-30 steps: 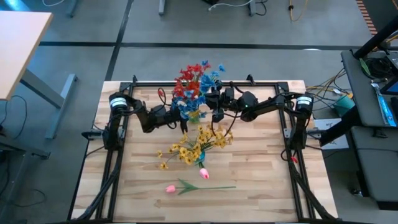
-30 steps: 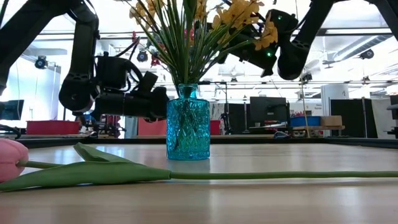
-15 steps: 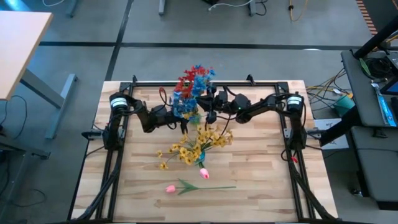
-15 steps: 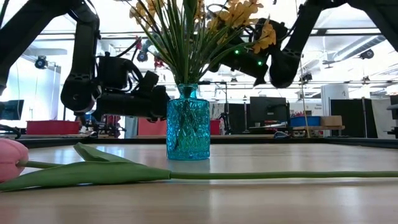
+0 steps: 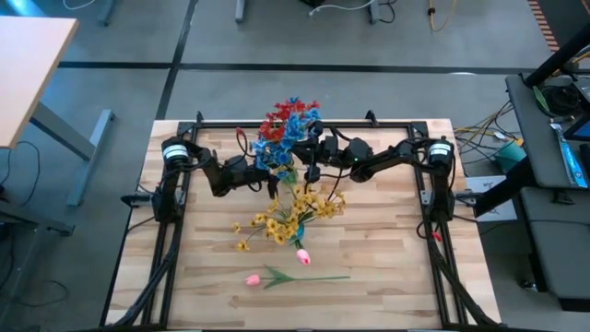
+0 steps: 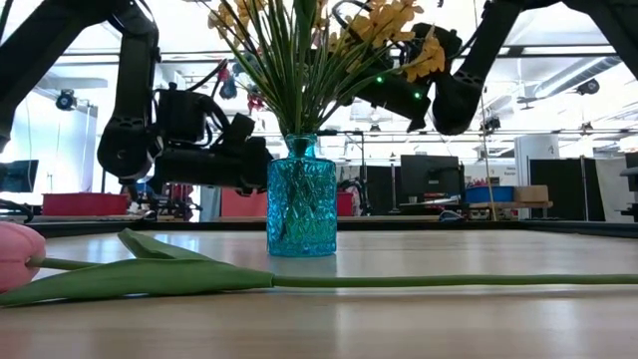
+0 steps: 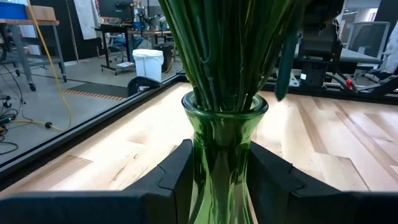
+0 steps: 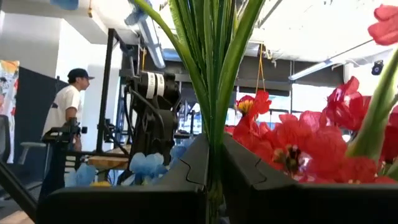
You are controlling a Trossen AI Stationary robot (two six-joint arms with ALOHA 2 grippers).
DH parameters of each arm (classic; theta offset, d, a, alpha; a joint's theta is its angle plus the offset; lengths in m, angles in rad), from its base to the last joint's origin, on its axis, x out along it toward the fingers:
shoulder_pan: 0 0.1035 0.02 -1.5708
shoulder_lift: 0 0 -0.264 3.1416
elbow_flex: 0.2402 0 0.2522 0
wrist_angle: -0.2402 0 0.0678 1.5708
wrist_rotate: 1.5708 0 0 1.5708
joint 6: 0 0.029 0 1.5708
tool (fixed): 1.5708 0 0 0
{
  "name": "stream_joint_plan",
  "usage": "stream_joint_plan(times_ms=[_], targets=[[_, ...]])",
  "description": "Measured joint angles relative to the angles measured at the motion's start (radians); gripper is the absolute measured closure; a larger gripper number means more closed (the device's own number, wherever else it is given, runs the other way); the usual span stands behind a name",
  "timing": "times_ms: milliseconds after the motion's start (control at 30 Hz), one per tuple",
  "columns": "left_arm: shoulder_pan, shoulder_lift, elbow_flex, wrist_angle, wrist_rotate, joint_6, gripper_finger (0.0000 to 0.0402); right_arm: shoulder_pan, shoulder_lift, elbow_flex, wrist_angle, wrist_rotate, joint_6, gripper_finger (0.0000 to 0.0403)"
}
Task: Sort flowers into vase by color
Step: Put the blue flowers into the green vase
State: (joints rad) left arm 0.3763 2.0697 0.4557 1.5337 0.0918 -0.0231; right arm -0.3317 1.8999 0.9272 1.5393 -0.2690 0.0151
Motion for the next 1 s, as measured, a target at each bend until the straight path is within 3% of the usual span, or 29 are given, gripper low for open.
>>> stream_joint_plan(times_ms=[1000], targets=[[0.0,0.0,0.0,0.002,-0.002,-0.001,0.0297,0.005,-0.007,-0.031,0.016,-0.05,-0.294,0.0385]])
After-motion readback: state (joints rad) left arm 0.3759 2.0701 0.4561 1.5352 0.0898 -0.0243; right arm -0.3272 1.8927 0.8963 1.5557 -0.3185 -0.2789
